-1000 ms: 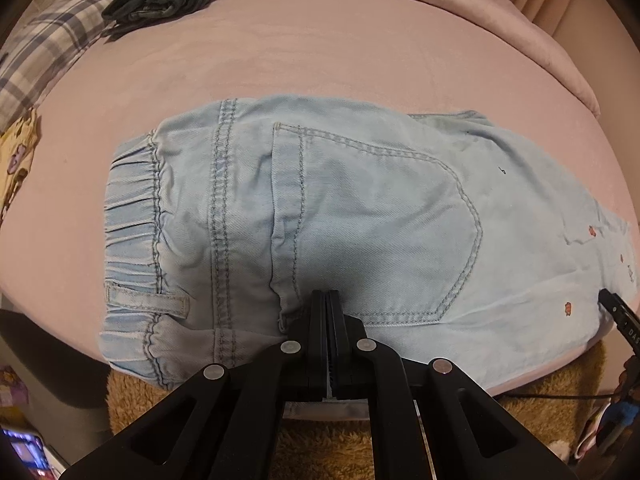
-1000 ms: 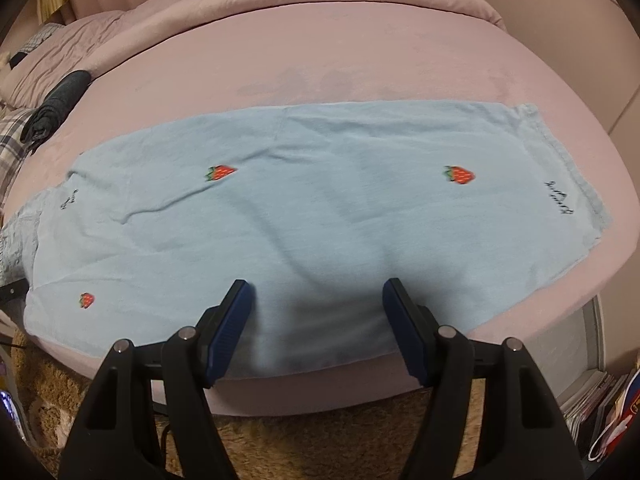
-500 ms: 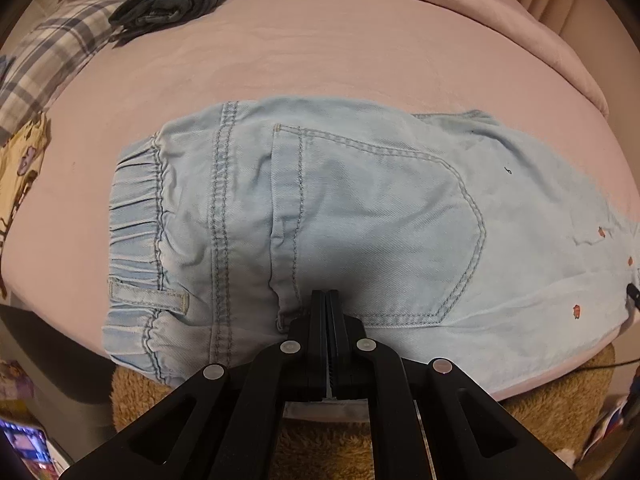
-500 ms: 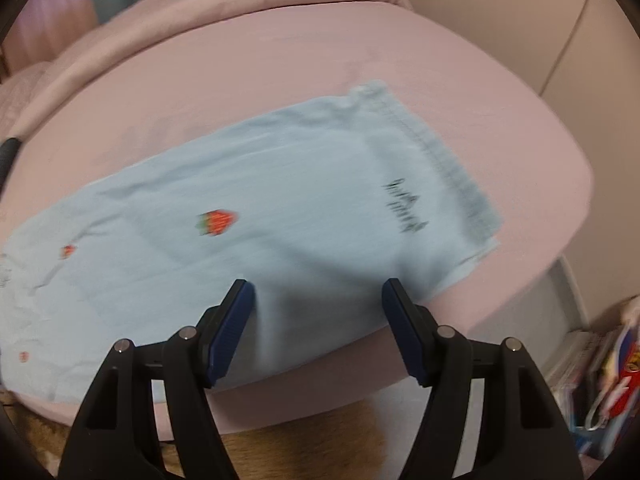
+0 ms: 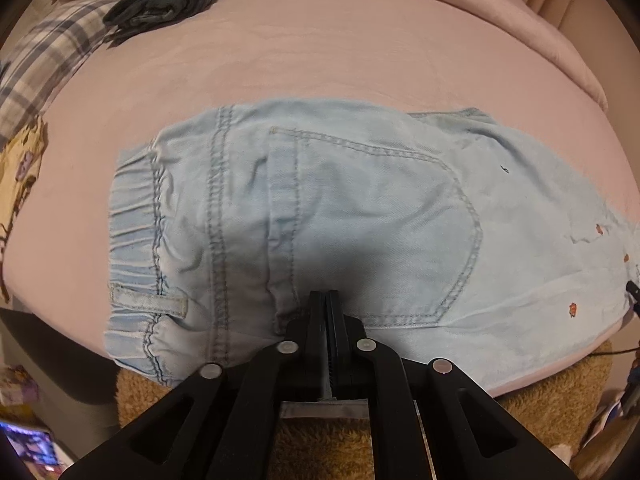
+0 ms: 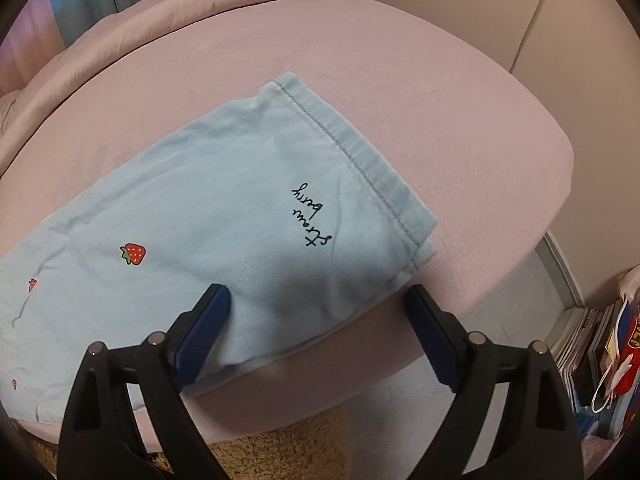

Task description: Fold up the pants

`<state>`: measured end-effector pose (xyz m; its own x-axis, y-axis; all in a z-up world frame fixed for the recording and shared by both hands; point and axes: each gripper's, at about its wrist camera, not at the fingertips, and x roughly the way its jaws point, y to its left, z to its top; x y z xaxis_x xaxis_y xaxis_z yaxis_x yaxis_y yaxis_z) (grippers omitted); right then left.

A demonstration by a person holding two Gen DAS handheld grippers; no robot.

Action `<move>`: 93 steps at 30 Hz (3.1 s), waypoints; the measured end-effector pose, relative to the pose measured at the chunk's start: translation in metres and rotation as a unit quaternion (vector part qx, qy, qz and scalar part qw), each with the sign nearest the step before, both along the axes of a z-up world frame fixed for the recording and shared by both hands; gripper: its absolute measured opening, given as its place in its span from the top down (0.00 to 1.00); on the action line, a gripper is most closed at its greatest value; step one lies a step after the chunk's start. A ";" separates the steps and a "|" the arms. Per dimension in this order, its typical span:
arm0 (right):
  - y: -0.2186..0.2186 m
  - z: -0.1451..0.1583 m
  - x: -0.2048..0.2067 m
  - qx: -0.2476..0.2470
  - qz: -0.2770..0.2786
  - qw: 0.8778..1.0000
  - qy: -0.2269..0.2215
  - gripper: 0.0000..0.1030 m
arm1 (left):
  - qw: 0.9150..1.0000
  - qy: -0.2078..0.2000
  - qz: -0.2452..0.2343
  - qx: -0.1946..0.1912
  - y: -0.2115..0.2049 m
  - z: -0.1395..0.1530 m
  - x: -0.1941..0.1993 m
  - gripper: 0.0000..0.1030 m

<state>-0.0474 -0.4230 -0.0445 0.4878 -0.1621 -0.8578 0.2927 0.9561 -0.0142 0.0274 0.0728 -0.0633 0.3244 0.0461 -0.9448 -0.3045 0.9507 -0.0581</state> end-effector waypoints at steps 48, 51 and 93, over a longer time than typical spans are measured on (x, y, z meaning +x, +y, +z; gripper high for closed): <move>-0.059 0.011 -0.004 0.209 -0.073 0.971 -0.092 0.34 | 0.948 -0.053 -0.314 0.000 -0.242 -0.012 0.094 0.39; -0.059 0.004 0.001 0.222 -0.085 0.967 -0.090 0.36 | 0.947 -0.055 -0.316 0.000 -0.244 -0.012 0.095 0.39; 0.209 0.047 -0.003 0.252 0.261 0.925 -0.109 0.85 | 0.946 -0.034 -0.252 -0.204 -0.176 0.053 0.138 0.40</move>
